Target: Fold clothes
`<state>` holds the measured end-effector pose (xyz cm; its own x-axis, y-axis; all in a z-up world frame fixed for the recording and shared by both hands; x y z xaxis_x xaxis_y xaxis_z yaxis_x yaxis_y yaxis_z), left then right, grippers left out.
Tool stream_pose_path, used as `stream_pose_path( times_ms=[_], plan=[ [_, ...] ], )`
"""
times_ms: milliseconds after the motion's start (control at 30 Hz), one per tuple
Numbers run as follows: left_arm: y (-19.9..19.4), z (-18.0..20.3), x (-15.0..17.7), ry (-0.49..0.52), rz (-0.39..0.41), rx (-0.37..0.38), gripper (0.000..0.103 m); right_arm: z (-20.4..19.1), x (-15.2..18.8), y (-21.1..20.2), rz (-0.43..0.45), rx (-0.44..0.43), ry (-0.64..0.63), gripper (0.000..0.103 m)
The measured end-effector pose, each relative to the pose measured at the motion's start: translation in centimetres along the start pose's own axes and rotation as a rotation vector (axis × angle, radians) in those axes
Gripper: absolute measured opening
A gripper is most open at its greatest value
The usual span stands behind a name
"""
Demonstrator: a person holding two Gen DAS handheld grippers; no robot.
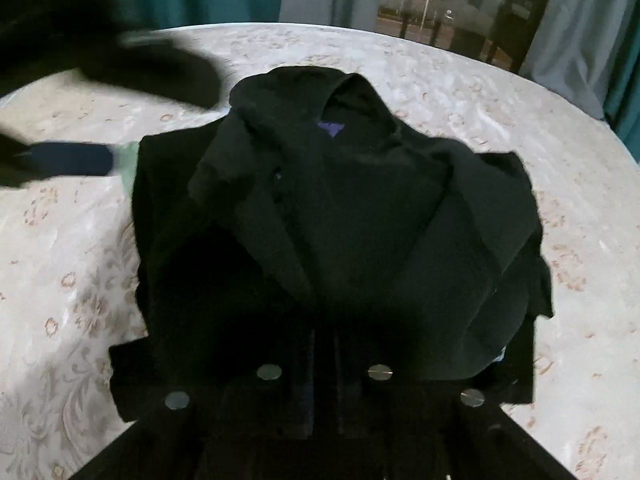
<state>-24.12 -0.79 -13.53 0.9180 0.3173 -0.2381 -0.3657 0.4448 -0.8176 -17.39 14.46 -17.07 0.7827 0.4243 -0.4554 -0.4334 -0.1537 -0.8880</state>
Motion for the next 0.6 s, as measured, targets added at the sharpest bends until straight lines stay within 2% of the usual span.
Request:
stream_pose_path(
  times_ms=[33,67,100,300,433,600],
  plan=[
    [1.1,-0.3,-0.1,-0.022,-0.032,-0.025,0.059,0.1,0.3,-0.2,0.009,-0.012,0.014,0.003],
    [2.2,-0.7,-0.3,-0.045,-0.065,-0.05,0.037,0.2,0.5,-0.3,0.015,-0.019,0.023,0.003],
    [3.0,-1.0,-0.3,-0.064,-0.087,-0.064,0.009,0.3,0.7,-0.5,0.021,-0.025,0.031,0.003],
    [1.6,-1.3,0.6,-0.102,-0.035,0.076,0.005,0.5,0.8,-2.6,0.067,-0.064,0.083,0.003],
    [-1.4,-0.7,1.5,-0.08,0.026,0.102,0.004,-0.3,0.9,-5.0,0.098,-0.125,0.1,0.002],
    [-6.9,0.9,3.6,-0.042,0.106,0.135,0.004,-2.2,1.9,-10.4,0.157,-0.175,0.03,0.002]
  ],
)
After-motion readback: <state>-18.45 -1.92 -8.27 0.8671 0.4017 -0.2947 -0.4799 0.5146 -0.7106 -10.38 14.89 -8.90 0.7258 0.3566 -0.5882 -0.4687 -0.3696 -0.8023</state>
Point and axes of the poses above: each gripper's, at about its wrist camera, not at the fingertips, and y roughly the way its jaws point, z to its right, x to its underside, the point moved 4 cm from there along y, roughly the way its jaws point, and after that the axes turned 8 degrees about -z, right-handed, at the moved point
